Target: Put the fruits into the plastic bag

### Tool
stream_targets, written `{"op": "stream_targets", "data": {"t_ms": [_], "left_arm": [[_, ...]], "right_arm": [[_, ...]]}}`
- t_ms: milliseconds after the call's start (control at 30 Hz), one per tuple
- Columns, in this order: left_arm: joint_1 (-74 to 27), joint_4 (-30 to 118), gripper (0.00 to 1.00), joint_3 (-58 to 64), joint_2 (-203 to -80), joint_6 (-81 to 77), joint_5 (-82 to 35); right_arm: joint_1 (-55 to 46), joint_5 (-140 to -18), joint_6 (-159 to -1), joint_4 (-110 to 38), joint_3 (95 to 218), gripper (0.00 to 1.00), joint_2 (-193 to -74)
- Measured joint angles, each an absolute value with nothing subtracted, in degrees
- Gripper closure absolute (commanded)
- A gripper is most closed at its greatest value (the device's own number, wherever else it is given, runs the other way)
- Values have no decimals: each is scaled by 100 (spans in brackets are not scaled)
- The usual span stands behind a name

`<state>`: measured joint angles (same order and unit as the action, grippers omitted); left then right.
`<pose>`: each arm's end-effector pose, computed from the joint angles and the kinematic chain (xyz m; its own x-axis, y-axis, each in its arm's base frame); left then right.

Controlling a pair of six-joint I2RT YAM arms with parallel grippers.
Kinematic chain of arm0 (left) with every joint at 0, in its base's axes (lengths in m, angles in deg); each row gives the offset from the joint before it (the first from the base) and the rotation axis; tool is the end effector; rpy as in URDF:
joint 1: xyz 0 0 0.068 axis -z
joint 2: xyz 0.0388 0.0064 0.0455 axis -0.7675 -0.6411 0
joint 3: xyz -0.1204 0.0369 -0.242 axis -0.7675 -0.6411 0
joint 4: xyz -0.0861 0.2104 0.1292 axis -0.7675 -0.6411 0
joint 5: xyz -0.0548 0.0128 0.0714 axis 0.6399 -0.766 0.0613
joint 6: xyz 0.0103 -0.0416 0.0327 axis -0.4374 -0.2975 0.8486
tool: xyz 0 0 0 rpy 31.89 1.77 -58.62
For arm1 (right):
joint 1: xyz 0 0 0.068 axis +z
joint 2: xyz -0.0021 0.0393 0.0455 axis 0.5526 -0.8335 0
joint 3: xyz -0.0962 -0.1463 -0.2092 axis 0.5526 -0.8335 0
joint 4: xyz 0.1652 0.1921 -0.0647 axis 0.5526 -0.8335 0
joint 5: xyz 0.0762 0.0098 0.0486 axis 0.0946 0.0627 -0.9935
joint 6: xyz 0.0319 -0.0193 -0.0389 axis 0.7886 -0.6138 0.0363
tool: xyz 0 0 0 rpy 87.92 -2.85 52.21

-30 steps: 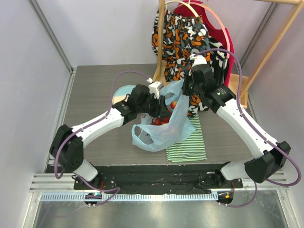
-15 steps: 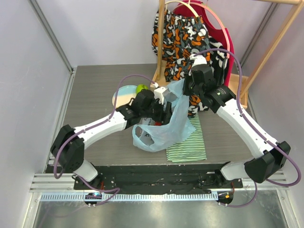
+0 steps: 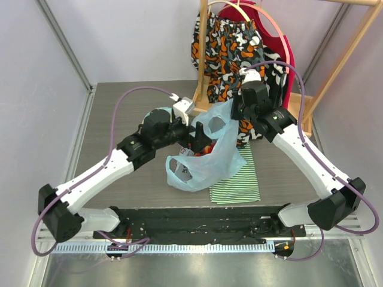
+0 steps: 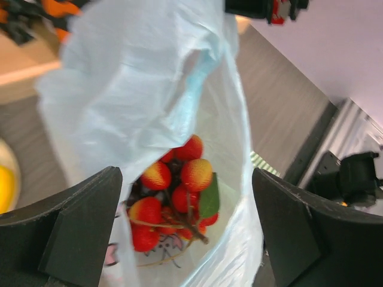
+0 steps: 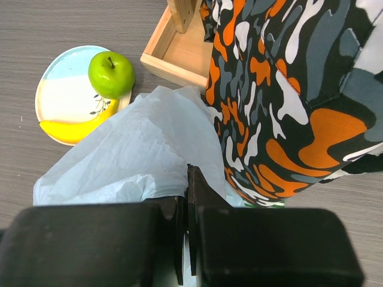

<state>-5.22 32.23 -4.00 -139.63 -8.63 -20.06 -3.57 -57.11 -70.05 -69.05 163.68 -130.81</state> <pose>0.2062 -0.2157 0.3573 -0.4706 0.0275 -0.8819 0.7151 0.5973 -0.3630 0.2651 0.1429 0.3964 -0.4965 0.0338 -0.8674 -0.1642 0.9775 0.1321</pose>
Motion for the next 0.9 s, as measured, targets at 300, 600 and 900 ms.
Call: {"op": "stream_targets", "data": {"t_ms": [300,600,900], "left_arm": [[-1851,2897,0,-464,-13216,-642,-2336],[-3110,2792,2,15,-14317,-1090,-2205],[-3202,2768,9,1857,-16693,-1626,-1861]], "right_arm": [[-459,-5298,-7132,-7023,16368,99,-13077],[-772,-5044,-7266,-7086,16186,99,-12985],[-958,-5092,-7309,-7084,15878,99,-12924]]}}
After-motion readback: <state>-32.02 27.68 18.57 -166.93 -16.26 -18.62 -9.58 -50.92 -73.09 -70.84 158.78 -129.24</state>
